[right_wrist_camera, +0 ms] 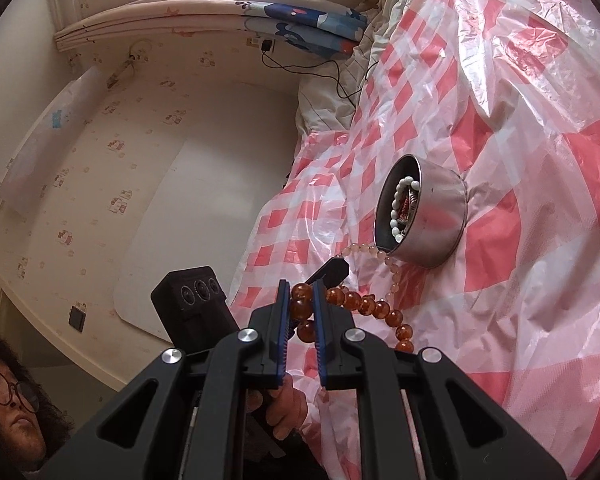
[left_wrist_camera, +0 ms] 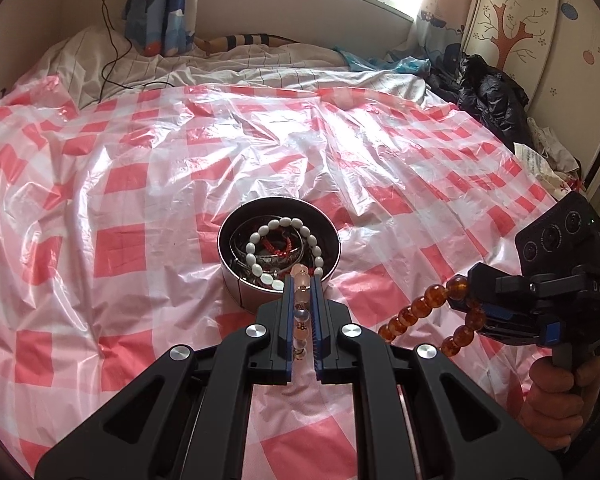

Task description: Organize jewelry

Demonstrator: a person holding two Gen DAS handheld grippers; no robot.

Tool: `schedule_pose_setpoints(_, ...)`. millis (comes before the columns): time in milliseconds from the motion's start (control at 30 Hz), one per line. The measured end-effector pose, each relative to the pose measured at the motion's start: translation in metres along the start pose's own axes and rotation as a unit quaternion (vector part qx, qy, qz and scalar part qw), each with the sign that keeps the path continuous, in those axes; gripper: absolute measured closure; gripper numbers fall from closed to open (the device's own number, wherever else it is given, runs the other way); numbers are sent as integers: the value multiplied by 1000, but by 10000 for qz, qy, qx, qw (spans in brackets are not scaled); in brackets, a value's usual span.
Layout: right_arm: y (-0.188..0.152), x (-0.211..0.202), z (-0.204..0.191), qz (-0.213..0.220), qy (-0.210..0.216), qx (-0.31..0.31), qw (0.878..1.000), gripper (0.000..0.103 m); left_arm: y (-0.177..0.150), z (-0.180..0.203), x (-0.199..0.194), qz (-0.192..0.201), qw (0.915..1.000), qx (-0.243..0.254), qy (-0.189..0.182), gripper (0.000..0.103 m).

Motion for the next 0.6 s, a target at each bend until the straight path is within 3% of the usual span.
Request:
schedule_pose_setpoints(233,8,2,-5,60,70,-8,10000,91,12,3,4,208,9997,32,117,96)
schedule_pose_setpoints(433,26,10,-11,189,158,-1,9997,91,24,-2,15,283,9991,-317,-72,96)
schedule_pose_setpoints(600,40,18,-13,193,87,-81,9997,91,23,-10,47,3,9987,-510,41,96)
Point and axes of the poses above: each gripper's, at about its wrist camera, not at the fingertips, and x roughly the way its jaws point, z to its right, y to its top, the point moved 8 cm from there along x, roughly the way its jaws point, and after that the axes turned 9 degrees about z, right-handed, at the moved point
